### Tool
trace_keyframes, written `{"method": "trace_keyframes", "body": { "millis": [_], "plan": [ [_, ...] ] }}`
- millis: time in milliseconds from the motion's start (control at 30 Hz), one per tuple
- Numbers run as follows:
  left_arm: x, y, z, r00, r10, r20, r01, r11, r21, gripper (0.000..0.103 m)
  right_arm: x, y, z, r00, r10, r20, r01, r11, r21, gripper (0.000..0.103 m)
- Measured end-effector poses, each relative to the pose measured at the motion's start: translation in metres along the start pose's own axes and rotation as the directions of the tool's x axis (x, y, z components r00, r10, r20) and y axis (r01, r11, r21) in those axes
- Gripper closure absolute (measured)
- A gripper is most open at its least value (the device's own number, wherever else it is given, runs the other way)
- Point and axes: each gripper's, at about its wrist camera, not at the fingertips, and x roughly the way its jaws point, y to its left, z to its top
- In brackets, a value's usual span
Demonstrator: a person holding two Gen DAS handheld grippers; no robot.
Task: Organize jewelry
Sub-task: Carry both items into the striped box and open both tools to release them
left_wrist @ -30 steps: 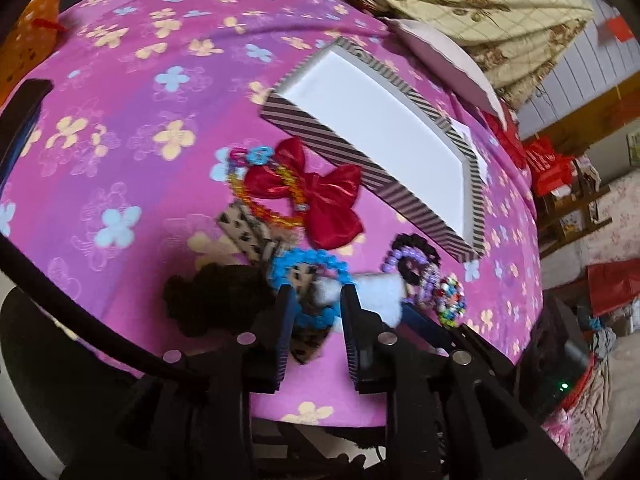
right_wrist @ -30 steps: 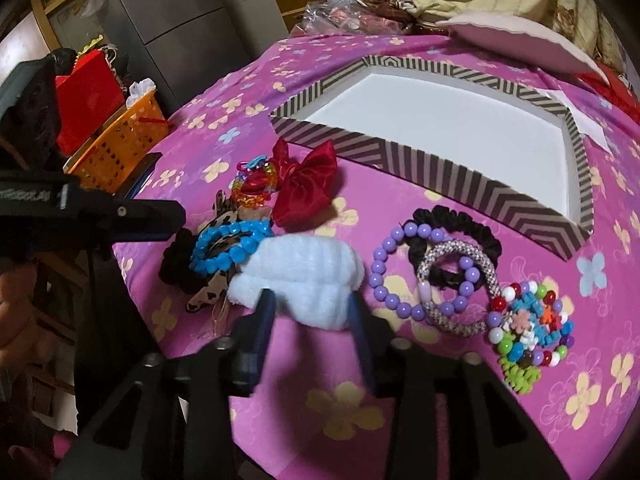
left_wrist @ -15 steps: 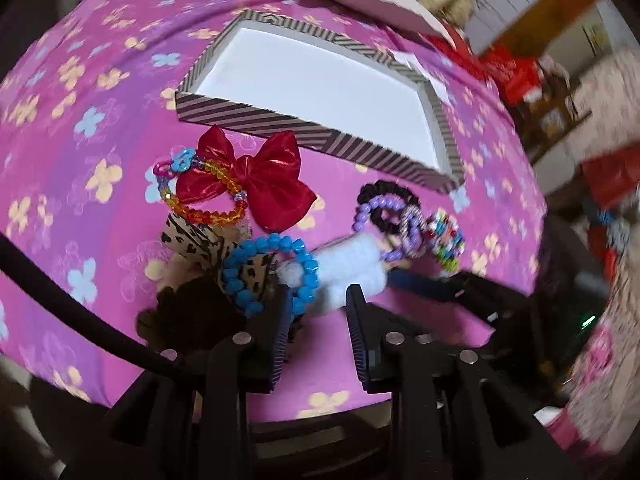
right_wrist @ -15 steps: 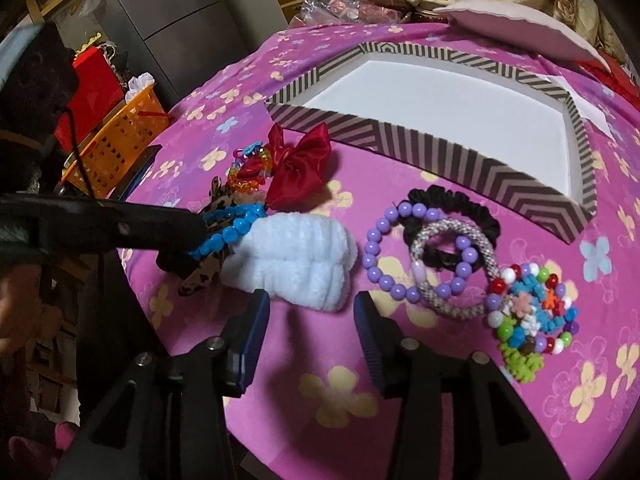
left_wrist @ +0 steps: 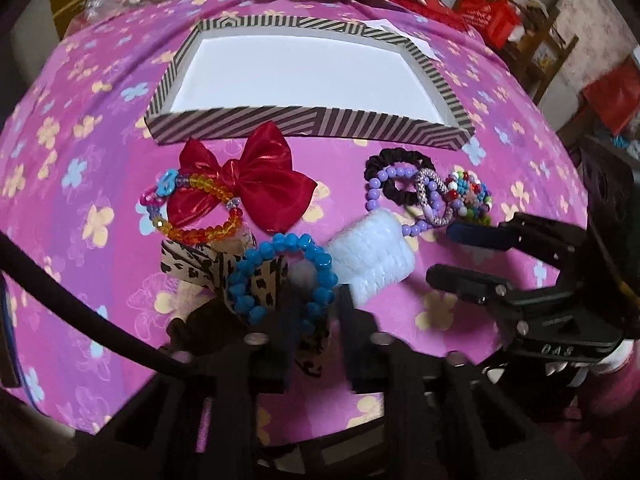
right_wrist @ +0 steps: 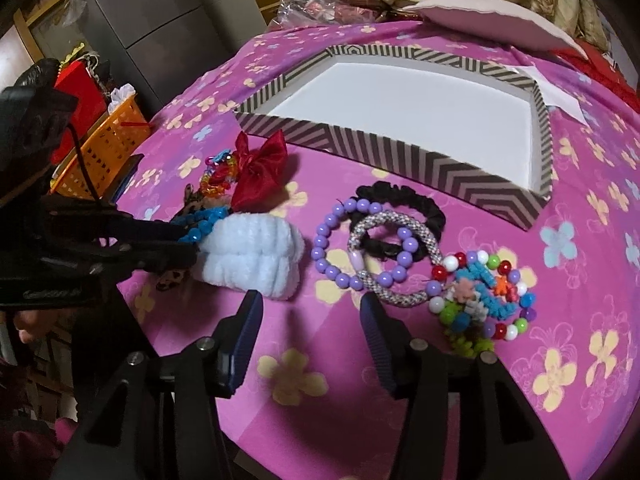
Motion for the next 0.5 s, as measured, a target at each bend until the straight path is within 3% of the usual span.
{"method": "trace_keyframes", "body": {
  "millis": [167, 500],
  "plan": [
    [-0.012, 0.012, -0.003, 0.997, -0.048, 0.055, 0.051, 0.997, -0.058, 0.074, 0.008, 0.013, 0.008, 1.000, 0.020, -0.002, -0.020, 0.999, -0.032, 0.050],
    [-0.046, 0.040, -0.003, 0.986, -0.066, 0.151, 0.095, 0.976, -0.197, 0.074, 0.037, 0.026, 0.020, 0.997, 0.068, -0.030, -0.069, 0.997, -0.039, 0.051]
  ]
}}
